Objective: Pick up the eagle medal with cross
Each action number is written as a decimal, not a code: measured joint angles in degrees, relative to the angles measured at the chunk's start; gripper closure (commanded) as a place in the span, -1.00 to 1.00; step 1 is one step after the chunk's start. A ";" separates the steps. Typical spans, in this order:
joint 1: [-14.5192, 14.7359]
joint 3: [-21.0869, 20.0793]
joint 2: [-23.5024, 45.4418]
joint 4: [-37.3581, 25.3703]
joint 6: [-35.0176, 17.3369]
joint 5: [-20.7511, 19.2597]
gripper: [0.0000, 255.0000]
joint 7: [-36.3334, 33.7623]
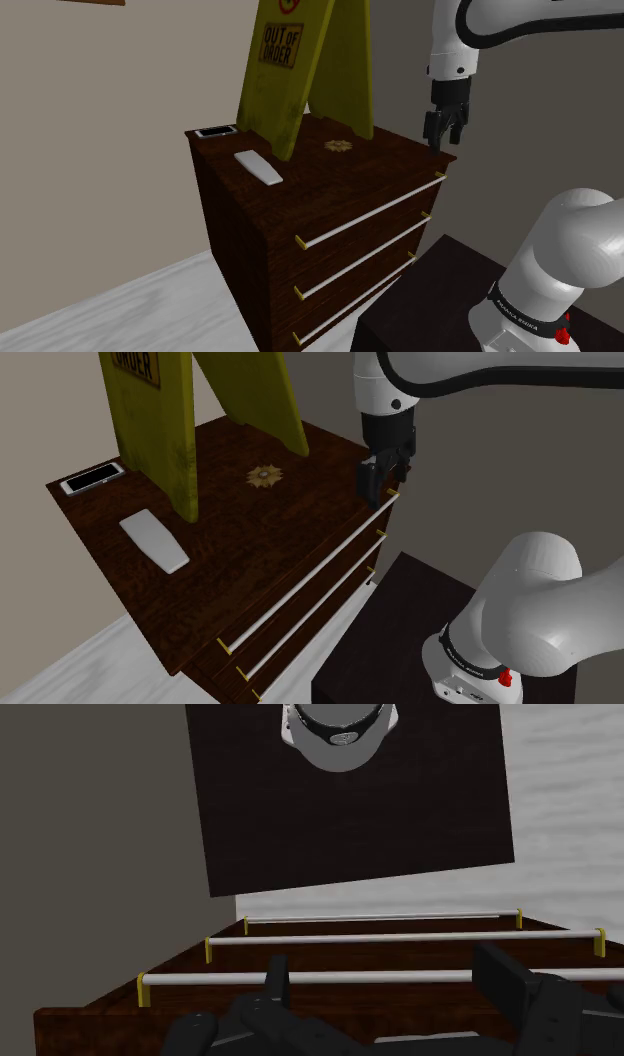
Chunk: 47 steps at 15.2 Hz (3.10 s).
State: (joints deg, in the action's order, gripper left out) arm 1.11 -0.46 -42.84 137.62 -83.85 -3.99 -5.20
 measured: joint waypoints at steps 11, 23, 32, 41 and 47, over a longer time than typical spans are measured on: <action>0.09 0.48 12.66 -1.37 -19.75 -2.15 -1.00 0.78; -0.10 0.49 32.25 -12.23 -40.06 -5.05 -1.00 1.08; -0.18 0.39 37.38 -11.37 -47.81 -6.24 -1.00 -0.10; -0.10 0.27 37.61 -11.28 -48.55 -6.30 1.00 -0.34; -0.14 0.34 36.90 -12.56 -46.22 -5.99 1.00 0.20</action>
State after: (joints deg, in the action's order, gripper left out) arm 0.97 -0.12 -5.93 125.06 -130.08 -9.98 -5.00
